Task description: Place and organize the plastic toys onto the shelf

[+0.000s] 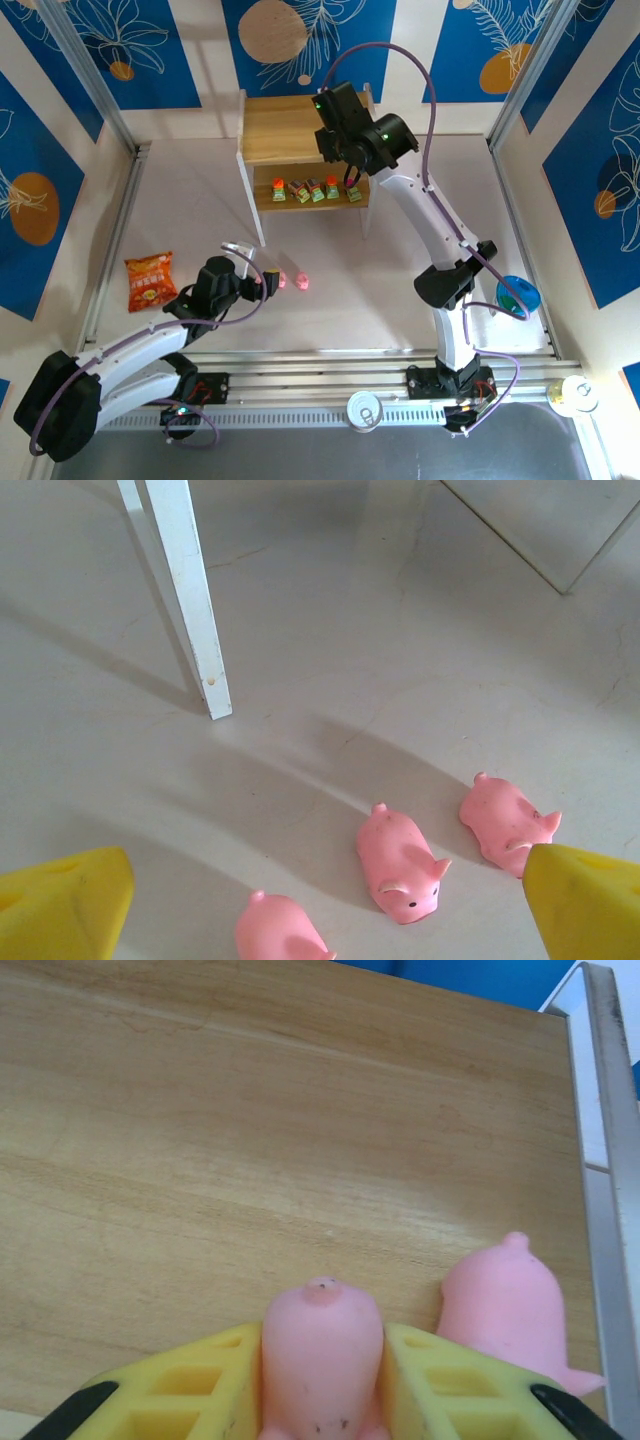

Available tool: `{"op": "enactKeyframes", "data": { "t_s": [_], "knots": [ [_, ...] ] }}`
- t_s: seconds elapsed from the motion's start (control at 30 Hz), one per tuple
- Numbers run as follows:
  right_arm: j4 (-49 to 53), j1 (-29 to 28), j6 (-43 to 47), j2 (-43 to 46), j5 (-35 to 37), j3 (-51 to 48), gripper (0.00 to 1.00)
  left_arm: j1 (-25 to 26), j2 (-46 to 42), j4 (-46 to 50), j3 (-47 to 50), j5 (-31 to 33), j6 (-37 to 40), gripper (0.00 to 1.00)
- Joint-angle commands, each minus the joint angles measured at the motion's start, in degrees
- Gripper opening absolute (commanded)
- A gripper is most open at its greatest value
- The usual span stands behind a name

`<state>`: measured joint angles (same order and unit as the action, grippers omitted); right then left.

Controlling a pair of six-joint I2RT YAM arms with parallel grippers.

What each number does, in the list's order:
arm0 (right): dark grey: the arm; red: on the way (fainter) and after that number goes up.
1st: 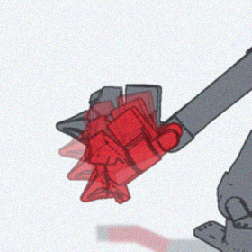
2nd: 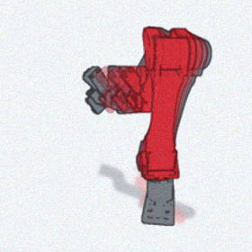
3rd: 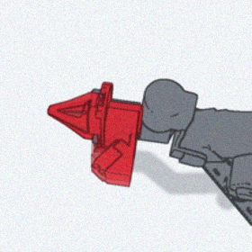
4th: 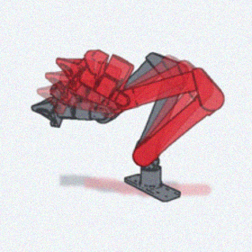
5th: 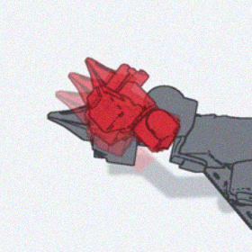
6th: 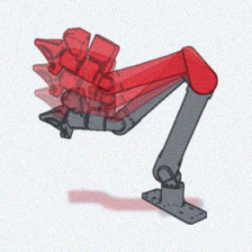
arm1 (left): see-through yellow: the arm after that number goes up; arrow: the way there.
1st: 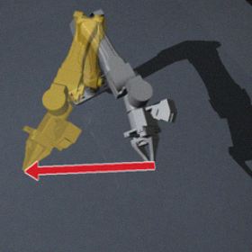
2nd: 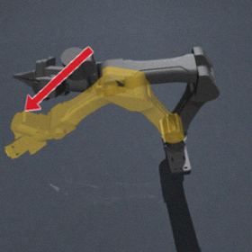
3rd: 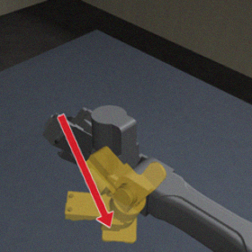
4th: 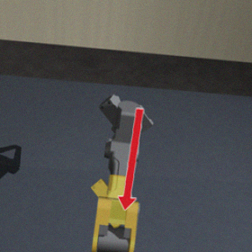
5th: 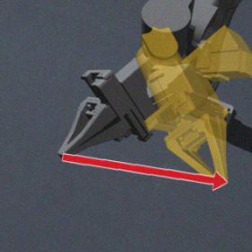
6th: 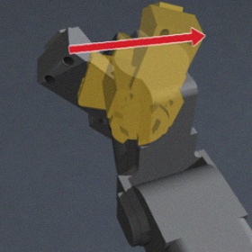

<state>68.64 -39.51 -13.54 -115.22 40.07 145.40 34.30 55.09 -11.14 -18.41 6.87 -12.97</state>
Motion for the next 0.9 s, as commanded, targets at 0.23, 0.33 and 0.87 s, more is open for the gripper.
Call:
{"op": "enactKeyframes", "data": {
  "t_s": [0.23, 0.33, 0.87],
  "knots": [
    [0.26, 1.22, 1.55, -1.43, -1.60, 2.70, 0.34, 0.21, 0.00, -0.51, -1.27, -1.07, 0.05, 1.00],
    [0.26, 1.45, 1.46, -1.87, -1.67, 2.69, 0.35, 0.32, -0.07, -0.47, -1.24, -1.01, 0.14, 1.00],
    [-1.34, 1.42, 2.60, -1.50, -2.99, 3.09, 0.46, 0.23, 0.35, -0.46, -1.43, -0.99, 0.12, 1.00]
  ]
}}
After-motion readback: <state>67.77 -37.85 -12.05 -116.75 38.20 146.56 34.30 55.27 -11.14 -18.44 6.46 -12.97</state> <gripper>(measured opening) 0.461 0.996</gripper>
